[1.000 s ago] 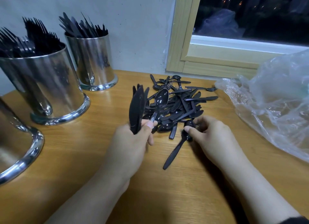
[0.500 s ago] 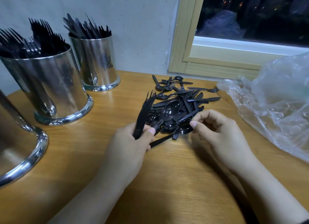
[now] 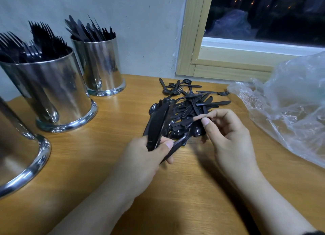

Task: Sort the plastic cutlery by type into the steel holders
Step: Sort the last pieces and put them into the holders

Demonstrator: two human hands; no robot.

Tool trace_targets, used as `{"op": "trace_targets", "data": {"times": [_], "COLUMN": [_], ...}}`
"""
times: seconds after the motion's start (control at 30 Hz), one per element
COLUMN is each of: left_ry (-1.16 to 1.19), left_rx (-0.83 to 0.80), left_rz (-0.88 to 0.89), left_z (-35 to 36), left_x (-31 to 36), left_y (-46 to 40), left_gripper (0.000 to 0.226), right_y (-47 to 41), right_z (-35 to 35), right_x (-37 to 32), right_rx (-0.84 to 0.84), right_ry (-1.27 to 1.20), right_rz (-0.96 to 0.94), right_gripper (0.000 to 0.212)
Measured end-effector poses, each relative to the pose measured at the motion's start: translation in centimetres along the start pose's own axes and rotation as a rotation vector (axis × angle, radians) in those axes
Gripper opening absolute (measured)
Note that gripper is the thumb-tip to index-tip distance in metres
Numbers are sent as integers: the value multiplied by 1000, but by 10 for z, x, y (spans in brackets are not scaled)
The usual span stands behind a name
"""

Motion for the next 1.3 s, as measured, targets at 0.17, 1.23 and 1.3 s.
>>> {"op": "trace_targets", "data": {"times": [0.17,1.23,1.3], "left_ry": [-1,170,168], "left_rx": [-126,323,329], "left_rz": [72,-25,-15], "left_z": [10,-52,-51], "left_x": [6,-28,-24], "left_y": [4,-6,-4], "left_gripper": [32,17,17], "right_y": [0,-12,-10], "right_z": [-3,32,25], "right_x": [3,-2,-14], "right_rx": [59,-184,-69], "right_ry": [-24,554,358], "right_rz": [31,-360,-319], "right_gripper": [9,6,15]}}
Point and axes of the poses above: each hand's wrist, its own y-axis away from the middle knuckle, its own z-axis out of the palm, x = y × z, the point moved 7 cm from there along -y, towards the middle knuckle, and after that the axes turned 14 degrees about -y, right-handed, at the moved point
